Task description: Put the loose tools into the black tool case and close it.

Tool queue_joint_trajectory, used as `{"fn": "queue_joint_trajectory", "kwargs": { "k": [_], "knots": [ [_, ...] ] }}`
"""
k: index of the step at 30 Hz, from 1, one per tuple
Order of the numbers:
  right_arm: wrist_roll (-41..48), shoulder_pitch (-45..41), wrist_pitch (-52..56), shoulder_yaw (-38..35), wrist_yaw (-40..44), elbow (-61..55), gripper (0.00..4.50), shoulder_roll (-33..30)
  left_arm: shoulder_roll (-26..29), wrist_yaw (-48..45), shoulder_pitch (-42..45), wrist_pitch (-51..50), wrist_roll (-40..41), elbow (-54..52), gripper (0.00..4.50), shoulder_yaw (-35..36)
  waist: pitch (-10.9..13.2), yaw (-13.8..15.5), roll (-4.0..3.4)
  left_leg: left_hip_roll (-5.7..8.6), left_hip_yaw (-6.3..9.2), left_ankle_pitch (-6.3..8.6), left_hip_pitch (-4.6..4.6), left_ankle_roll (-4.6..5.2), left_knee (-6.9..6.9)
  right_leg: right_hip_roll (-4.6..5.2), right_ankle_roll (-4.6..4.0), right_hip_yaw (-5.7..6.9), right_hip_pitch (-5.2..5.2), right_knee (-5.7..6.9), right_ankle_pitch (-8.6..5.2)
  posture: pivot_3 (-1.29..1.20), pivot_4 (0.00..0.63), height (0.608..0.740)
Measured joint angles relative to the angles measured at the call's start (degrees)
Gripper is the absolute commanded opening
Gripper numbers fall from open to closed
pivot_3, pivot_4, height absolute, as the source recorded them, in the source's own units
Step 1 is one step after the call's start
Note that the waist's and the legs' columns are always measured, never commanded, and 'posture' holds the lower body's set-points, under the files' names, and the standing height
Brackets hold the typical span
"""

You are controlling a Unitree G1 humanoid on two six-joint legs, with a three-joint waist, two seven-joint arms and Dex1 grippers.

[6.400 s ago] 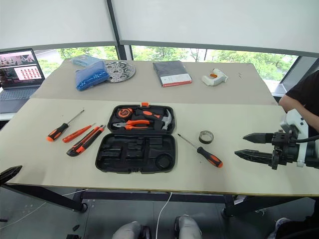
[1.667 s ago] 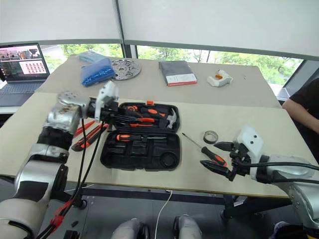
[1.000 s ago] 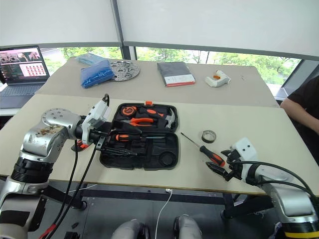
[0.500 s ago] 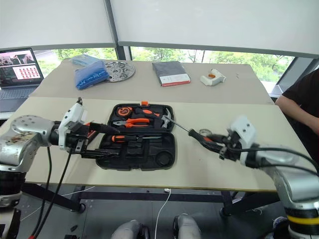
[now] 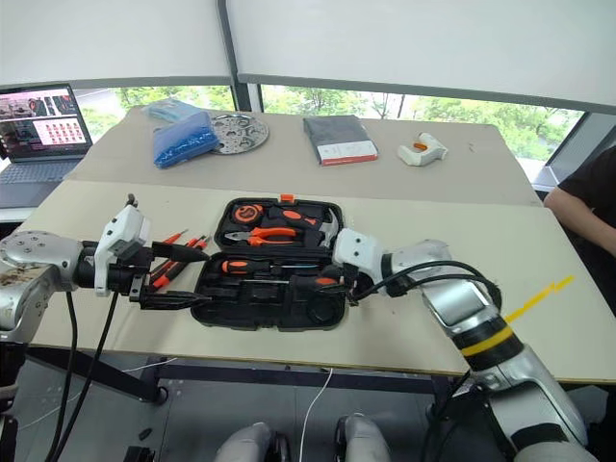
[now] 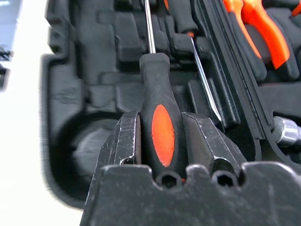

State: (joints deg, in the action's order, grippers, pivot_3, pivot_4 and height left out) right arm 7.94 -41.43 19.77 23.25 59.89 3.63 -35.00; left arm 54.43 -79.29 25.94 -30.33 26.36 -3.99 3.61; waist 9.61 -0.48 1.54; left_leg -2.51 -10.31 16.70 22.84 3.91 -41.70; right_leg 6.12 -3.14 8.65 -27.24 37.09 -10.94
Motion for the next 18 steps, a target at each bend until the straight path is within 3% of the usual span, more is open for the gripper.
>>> {"fn": "queue_joint_trajectory", "kwargs": {
  "k": [7, 9, 10, 15, 18],
  "knots": [
    [-3.3, -1.6, -3.2, 0.2, 0.0, 4.6, 1.00, 3.2, 0.2, 1.2, -0.3, 0.0, 0.7, -1.1, 4.50, 0.0, 0.0, -0.3, -0.01, -0.02, 0.00, -0.03, -0.04, -0.06, 0.00, -0.02, -0.01, -0.02, 0.01, 0.06, 0.00, 0.00, 0.150, 0.718],
    [-3.4, -1.6, -3.2, 0.1, 0.1, 4.8, 2.01, 3.5, 0.2, 1.4, -0.3, 0.0, 0.7, -1.4, 4.50, 0.0, 0.0, -0.4, -0.01, -0.03, 0.00, -0.04, -0.05, -0.06, 0.00, -0.02, -0.01, -0.02, 0.01, 0.06, 0.00, 0.00, 0.150, 0.718],
    [-3.5, -1.6, -3.2, 0.1, 0.1, 4.9, 2.13, 3.7, 0.2, 1.5, -0.3, 0.0, 0.7, -1.5, 4.50, 0.0, 0.0, -0.4, -0.01, -0.03, 0.00, -0.04, -0.05, -0.06, 0.00, -0.02, -0.01, -0.02, 0.01, 0.06, 0.00, 0.00, 0.150, 0.718],
    [-2.5, -1.7, -0.4, -1.8, -0.4, 4.4, 3.80, 6.2, 0.2, 1.7, -0.2, 0.0, 0.7, -1.5, 4.50, 0.0, 0.0, -0.4, -0.01, -0.03, 0.00, -0.04, -0.04, -0.07, 0.00, -0.04, -0.01, -0.02, 0.00, 0.06, 0.00, 0.00, 0.150, 0.718],
    [-1.9, -2.2, 2.2, -3.0, -0.9, 3.4, 3.45, 7.8, 0.2, 1.7, 0.2, 0.1, 0.7, -1.2, 4.50, 0.0, 0.0, -0.4, -0.01, -0.03, 0.00, -0.04, -0.04, -0.07, 0.00, -0.04, -0.01, -0.02, 0.00, 0.06, 0.00, 0.00, 0.150, 0.718]
  ]
}}
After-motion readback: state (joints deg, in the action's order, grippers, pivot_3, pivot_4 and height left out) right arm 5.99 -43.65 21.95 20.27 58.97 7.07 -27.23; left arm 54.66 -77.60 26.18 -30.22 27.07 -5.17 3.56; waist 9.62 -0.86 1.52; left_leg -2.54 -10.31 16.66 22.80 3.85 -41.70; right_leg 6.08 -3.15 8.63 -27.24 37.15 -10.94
